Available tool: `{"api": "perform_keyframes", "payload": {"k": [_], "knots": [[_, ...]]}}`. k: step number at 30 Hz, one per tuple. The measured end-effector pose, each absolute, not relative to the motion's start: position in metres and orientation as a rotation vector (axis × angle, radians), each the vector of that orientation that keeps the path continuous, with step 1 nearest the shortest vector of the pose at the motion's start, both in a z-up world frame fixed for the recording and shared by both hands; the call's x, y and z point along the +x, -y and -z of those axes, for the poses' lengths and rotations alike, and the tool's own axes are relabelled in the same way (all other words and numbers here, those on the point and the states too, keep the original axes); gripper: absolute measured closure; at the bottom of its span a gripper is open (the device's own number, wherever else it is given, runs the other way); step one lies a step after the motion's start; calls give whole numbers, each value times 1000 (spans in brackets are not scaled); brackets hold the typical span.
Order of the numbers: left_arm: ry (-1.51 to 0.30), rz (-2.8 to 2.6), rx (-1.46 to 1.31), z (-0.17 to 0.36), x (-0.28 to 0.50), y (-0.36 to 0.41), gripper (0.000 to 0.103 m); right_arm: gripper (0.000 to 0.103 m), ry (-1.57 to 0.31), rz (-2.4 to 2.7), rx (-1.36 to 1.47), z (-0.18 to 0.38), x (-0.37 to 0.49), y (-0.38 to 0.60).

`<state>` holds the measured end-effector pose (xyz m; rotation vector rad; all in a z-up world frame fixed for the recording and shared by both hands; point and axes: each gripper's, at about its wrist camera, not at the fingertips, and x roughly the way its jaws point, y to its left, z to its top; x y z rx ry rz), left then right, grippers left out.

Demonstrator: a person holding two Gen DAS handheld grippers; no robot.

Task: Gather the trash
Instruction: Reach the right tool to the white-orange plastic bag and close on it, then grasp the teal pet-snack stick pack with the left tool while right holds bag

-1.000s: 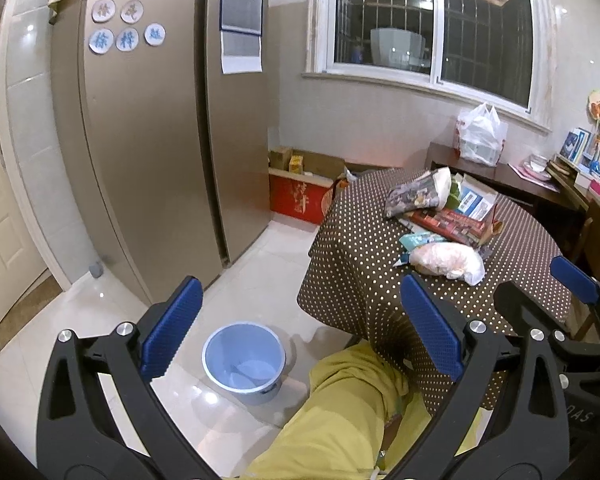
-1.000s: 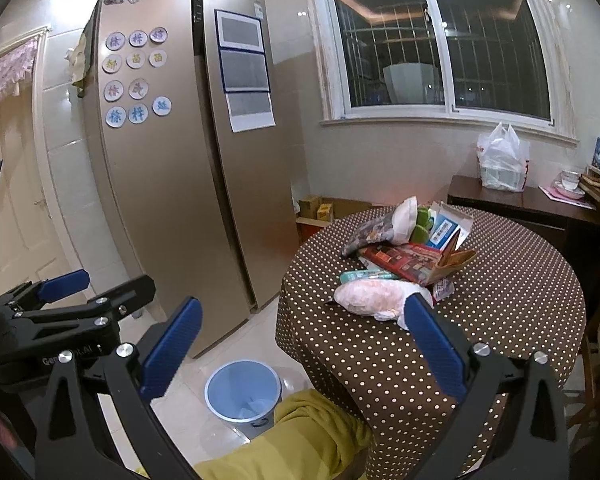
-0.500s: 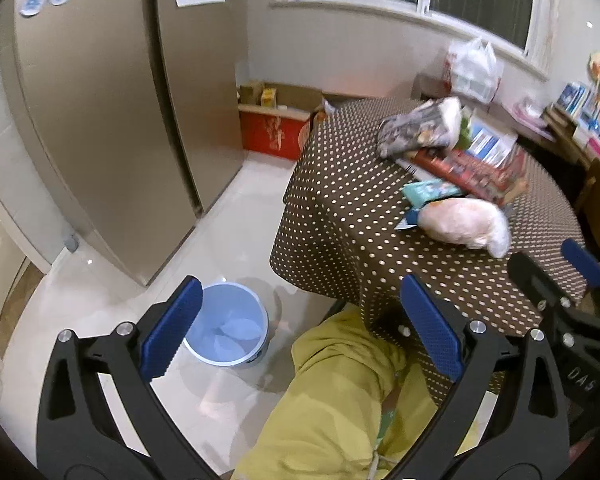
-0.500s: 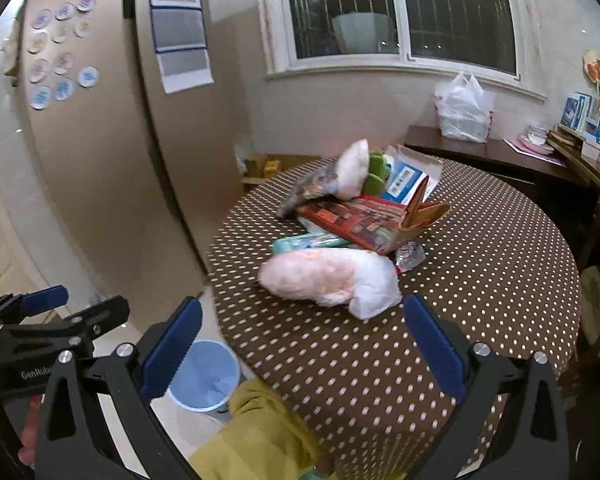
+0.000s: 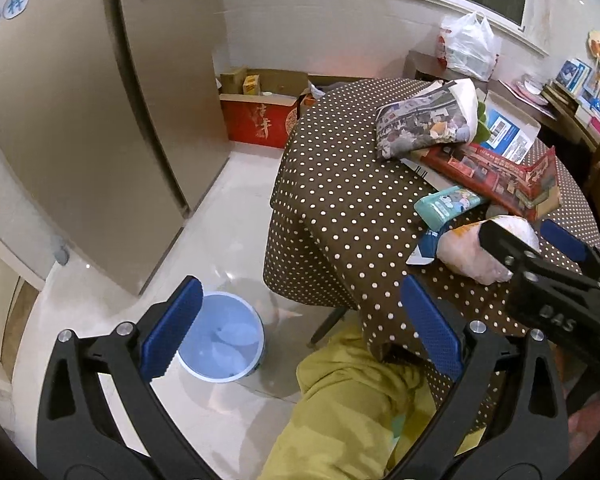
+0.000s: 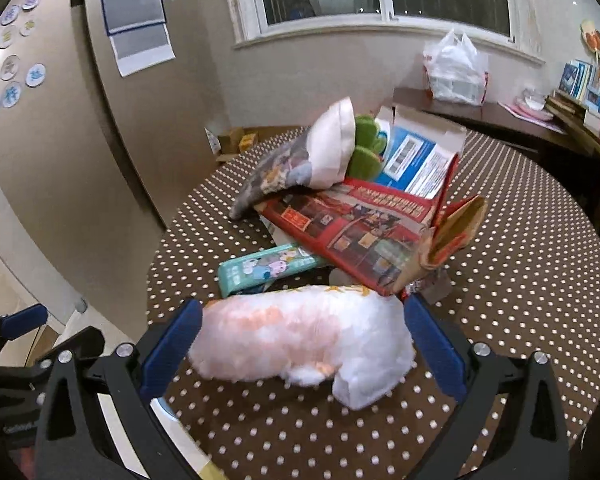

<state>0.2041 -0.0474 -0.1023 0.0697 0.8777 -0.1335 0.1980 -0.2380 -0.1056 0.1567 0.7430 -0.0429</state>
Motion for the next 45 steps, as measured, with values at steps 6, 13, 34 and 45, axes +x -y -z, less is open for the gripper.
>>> {"api": "perform_keyframes", "payload": {"k": [6,13,34,45], "knots": [[-930,161,68,116,215,53,6,4,-776,26,226,121,218,244],[-976,180,62,125,220,56,6,5,-804,16,234,127,223,245],[-879,304,94,106,218,89,6,21,-709,73,322,96,139,281],[-853,558,178,118,273,145,6,21,-695,194,376,93,124,322]]}}
